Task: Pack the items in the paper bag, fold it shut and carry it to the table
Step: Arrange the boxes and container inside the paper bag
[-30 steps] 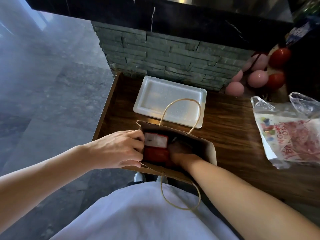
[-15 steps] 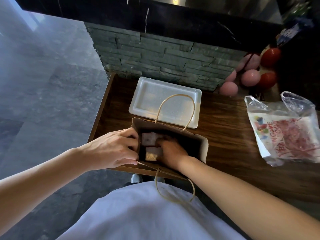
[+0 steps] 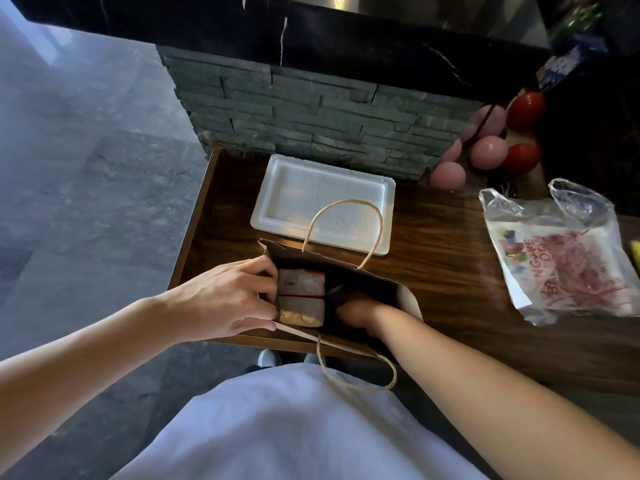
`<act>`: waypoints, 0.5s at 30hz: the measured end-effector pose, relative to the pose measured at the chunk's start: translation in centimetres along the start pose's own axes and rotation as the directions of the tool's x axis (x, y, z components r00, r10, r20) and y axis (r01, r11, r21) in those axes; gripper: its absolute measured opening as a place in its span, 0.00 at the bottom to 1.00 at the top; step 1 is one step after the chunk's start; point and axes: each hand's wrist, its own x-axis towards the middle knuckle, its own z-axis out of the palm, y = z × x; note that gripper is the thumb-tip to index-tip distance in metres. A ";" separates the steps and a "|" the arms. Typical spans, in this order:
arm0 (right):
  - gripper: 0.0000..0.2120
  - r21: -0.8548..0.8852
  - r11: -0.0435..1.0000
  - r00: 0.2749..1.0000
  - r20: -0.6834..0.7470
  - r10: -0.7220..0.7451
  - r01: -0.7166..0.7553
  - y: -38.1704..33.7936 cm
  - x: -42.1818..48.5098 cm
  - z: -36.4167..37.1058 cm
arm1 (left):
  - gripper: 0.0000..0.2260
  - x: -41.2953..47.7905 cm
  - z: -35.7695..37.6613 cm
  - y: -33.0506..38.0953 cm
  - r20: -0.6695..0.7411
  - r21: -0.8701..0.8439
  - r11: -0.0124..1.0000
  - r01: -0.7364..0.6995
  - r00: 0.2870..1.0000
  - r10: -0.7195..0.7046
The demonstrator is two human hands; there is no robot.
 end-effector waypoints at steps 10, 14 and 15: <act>0.27 -0.340 0.940 0.992 -0.114 -0.054 0.012 0.9 2.3 -1.2 | 0.04 1.4 0.2 0.6 -0.026 0.012 0.998 -0.066 0.998 0.066; 0.19 -0.274 0.962 0.998 -0.057 -0.022 0.005 0.9 3.0 -1.2 | 0.03 1.3 0.0 0.6 -0.033 0.000 0.998 -0.055 0.998 0.055; 0.20 -0.264 0.964 0.998 -0.053 -0.012 -0.003 0.9 3.0 -1.2 | 0.03 1.3 0.0 0.7 -0.034 -0.002 0.999 -0.051 0.998 0.051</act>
